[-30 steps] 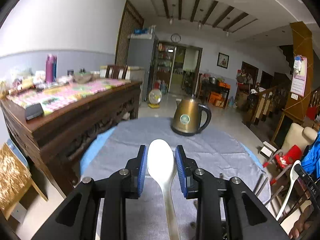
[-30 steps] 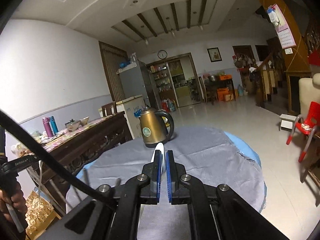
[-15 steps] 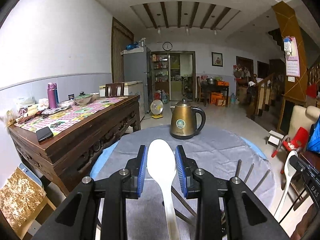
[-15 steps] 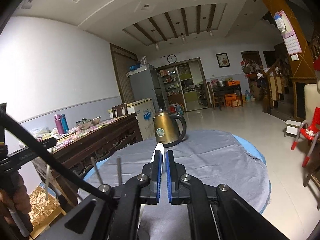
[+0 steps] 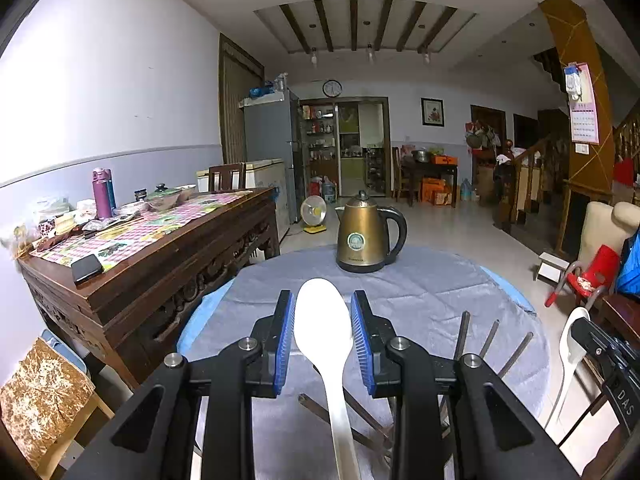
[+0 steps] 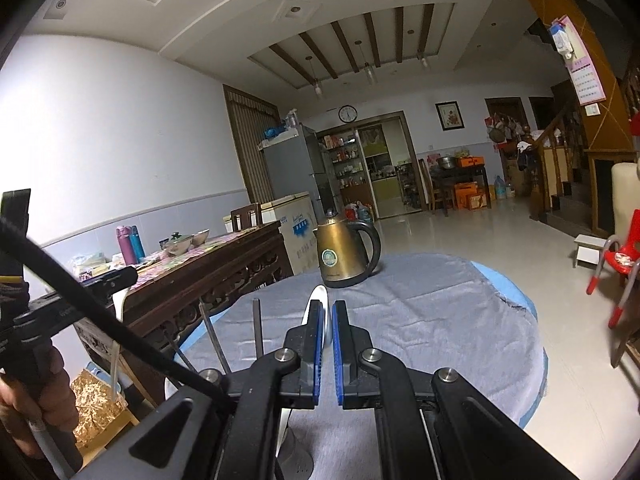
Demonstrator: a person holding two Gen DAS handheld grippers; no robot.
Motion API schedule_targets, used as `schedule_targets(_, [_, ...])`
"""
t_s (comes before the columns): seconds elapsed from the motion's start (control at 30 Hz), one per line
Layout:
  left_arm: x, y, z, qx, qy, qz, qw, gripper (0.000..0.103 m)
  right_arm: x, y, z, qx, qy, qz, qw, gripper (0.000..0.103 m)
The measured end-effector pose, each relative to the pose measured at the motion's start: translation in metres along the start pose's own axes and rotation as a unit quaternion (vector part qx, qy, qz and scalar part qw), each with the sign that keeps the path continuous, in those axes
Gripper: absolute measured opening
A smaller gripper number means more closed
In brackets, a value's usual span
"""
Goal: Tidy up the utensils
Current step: 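Lift both spoons upright and carry them toward the steel cup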
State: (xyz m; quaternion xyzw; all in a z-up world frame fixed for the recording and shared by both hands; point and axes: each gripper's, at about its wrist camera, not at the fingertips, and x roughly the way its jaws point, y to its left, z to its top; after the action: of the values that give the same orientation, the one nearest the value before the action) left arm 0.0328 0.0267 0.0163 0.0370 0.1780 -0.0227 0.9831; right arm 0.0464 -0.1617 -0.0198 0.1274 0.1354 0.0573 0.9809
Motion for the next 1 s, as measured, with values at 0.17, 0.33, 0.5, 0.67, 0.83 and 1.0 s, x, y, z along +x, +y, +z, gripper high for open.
schedule_targets(0.17, [0.0, -0.001, -0.001, -0.002, 0.0, -0.006, 1.0, 0.03, 0.0, 0.003, 0.001, 0.006, 0.0, 0.003, 1.0, 0.005])
schedule_targets(0.33, [0.001, 0.0, -0.002, -0.006, 0.001, -0.009, 0.9999, 0.03, -0.001, 0.006, 0.0, 0.001, -0.006, 0.0, 1.0, 0.005])
schedule_targets(0.5, [0.002, 0.0, -0.003, -0.009, 0.001, -0.011, 0.9999, 0.03, 0.004, 0.01, -0.001, -0.002, -0.009, -0.002, 1.0, 0.005])
schedule_targets(0.67, [0.005, 0.003, -0.005, -0.014, -0.002, -0.022, 0.9997, 0.03, 0.014, 0.02, -0.001, -0.018, -0.01, 0.004, 1.0, 0.005])
schedule_targets(0.83, [0.007, 0.001, -0.007, -0.02, -0.008, -0.035, 0.9992, 0.03, 0.027, 0.032, -0.002, -0.032, -0.01, 0.014, 0.999, 0.005])
schedule_targets(1.0, [0.013, 0.003, -0.012, -0.046, -0.021, -0.074, 0.996, 0.03, 0.041, 0.04, -0.007, -0.048, -0.016, 0.019, 0.999, 0.005])
